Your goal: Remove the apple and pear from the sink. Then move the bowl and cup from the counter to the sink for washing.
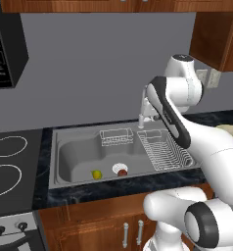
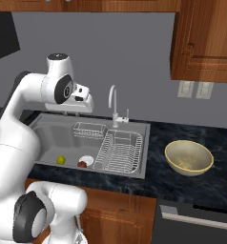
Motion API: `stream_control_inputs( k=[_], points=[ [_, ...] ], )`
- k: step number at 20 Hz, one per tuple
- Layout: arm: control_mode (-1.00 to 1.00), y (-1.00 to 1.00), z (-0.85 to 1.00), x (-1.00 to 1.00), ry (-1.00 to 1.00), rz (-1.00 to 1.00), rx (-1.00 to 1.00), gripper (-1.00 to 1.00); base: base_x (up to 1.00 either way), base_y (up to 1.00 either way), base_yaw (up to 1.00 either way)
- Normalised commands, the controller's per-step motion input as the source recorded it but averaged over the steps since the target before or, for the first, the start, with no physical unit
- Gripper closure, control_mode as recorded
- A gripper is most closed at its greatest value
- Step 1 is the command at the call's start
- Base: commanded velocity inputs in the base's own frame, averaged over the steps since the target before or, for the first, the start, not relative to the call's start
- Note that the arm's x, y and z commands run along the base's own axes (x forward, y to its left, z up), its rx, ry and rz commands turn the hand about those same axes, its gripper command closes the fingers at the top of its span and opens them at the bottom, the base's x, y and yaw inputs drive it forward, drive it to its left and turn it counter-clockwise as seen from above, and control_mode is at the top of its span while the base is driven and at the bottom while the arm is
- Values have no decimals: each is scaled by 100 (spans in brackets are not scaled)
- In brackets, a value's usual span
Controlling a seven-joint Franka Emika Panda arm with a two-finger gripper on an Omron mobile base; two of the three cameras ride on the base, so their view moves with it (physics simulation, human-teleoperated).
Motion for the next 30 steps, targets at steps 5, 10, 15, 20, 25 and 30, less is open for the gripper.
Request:
stream_control_inputs(
  k=[5, 10, 15, 20, 25, 30],
  points=[
    [-100, 2, 0, -11, -4, 0, 0, -100, 0, 0, 0],
    [-100, 15, 0, -30, -12, 0, 0, -100, 0, 0, 0],
    [-100, 23, 0, -34, -10, 0, 0, -100, 0, 0, 0],
    [-100, 33, 0, -28, -5, 0, 0, -100, 0, 0, 0],
    [-100, 33, 0, -13, 0, 0, 0, -100, 0, 0, 0],
    [-100, 37, 0, -4, 6, 0, 0, -100, 0, 0, 0]
  ],
)
